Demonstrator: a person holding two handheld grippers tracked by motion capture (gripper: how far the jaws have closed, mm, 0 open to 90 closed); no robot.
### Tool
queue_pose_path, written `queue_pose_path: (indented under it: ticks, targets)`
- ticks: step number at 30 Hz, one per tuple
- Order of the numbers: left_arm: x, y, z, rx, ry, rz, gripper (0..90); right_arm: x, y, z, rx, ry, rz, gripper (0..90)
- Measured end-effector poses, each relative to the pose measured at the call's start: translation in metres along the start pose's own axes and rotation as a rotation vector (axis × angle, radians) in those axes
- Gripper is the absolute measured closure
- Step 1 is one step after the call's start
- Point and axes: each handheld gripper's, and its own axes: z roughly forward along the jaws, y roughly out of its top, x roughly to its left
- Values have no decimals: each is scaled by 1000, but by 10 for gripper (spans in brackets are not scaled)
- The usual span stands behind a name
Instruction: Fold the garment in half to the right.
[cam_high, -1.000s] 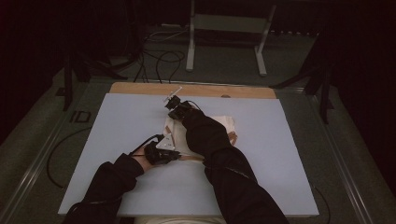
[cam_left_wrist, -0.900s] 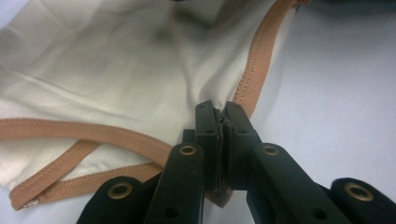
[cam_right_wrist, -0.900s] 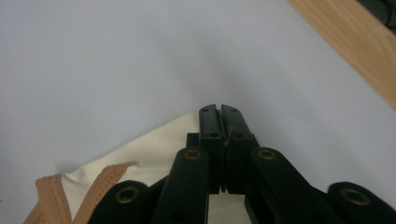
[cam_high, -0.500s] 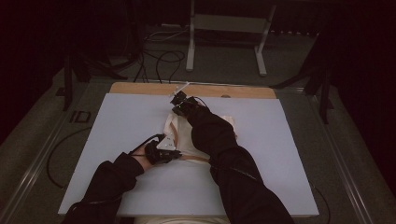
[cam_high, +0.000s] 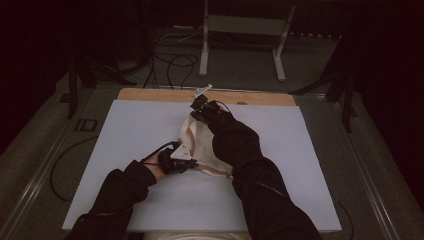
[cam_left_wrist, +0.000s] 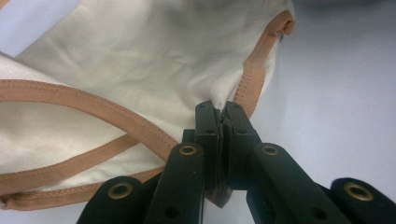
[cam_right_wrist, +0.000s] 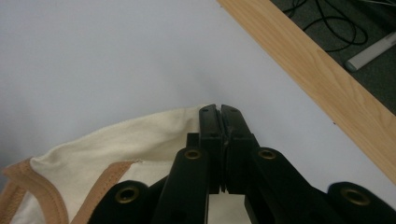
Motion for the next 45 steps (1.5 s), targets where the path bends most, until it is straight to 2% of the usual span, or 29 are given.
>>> queue_pose_path:
  ticks: [14,23,30,45]
  targets:
    - [-2,18,3,14,-16,37,868,-10,-10,-28,-33,-16,4,891]
    - [-3,29,4,12,-22,53,867,-18,-20,-42,-44,-29,29,891]
    - [-4,38,5,17,-30,69,868,-23,-26,-52,-49,-42,26,891]
    - [-6,53,10,20,-50,91,867,-33,-41,-69,-52,-62,55,891]
